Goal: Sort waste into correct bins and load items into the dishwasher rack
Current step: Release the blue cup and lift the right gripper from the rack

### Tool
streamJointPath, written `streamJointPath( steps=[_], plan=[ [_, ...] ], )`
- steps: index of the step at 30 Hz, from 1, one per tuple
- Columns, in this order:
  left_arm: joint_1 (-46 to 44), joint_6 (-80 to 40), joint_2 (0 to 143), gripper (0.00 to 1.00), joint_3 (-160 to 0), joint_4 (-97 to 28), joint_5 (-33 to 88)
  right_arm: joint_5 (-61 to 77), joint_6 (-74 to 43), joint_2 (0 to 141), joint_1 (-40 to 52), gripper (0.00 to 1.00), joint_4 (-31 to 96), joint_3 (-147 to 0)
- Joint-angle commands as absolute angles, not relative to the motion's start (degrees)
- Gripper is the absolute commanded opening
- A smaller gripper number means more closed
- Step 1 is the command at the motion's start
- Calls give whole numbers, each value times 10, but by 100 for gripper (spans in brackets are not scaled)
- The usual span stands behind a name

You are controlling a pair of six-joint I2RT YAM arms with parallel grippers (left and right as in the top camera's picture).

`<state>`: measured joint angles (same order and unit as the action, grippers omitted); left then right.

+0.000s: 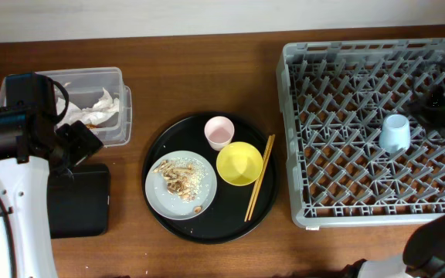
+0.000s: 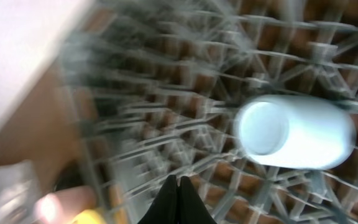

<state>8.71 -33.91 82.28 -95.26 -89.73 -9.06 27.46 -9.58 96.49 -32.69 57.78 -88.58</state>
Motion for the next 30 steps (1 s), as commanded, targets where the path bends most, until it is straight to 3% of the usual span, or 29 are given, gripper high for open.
streamJointPath(
  steps=[1, 11, 20, 23, 26, 30],
  plan=[
    [90, -345, 820, 99, -957, -898, -97, 109, -170, 996, -302, 4, 569, -883],
    [90, -345, 820, 99, -957, -898, -97, 107, -170, 1058, -301, 4, 575, -883],
    [90, -345, 820, 99, -957, -898, -97, 10, -216, 1054, -301, 4, 633, -898],
    [90, -345, 820, 99, -957, -898, -97, 75, -202, 1028, -300, 4, 630, -918],
    [90, -345, 820, 99, -957, -898, -97, 232, -111, 1017, -300, 4, 579, -918],
    [90, -345, 820, 99, -957, -898, -97, 210, -113, 1049, -295, 4, 563, -918]
  ],
)
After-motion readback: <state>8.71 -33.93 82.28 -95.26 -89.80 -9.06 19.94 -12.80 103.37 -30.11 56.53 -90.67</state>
